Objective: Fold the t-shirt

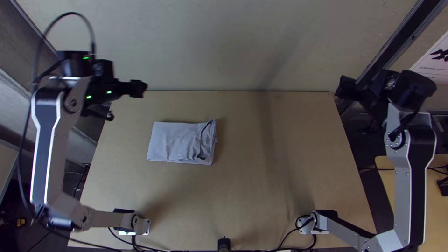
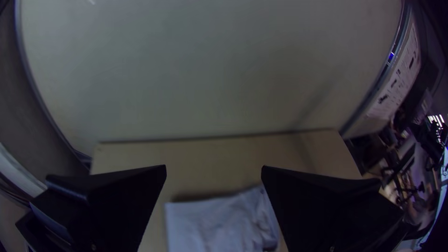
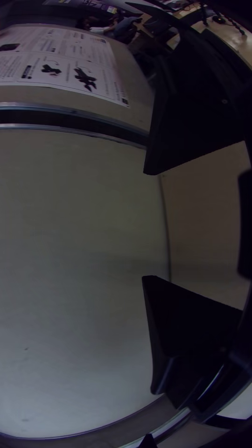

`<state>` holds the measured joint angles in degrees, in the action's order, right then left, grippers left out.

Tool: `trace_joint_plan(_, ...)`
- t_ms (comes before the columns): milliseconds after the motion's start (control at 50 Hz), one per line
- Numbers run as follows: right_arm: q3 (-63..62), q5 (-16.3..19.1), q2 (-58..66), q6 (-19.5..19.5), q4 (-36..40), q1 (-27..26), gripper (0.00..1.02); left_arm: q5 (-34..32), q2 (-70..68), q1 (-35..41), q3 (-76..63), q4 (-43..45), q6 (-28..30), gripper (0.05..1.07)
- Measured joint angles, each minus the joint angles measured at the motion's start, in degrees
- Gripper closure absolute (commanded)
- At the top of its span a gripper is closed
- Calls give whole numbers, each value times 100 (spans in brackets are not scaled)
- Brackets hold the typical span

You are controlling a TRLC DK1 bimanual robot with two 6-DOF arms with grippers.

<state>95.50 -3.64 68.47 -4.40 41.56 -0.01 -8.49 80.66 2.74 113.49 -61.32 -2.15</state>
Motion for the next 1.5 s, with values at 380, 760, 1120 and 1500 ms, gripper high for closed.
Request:
trace_joint_plan(380,-1545,15,-2138,219,-1596,192,3,20,-3021,-1198,-3488,3174,715,10)
trace_joint_plan(760,-4216,17,-4605,243,-2356,225,3,87,-5694,-1338,-6959,5377,715,10)
trace_joint_plan(1120,-6465,-28,-6758,542,-2708,203,3,129,-7995,-1357,-9449,6448,997,10)
trace_joint_plan(1500,-9073,-26,-6817,658,-4256,118,3,129,-8021,-1375,-11099,7466,1172,10)
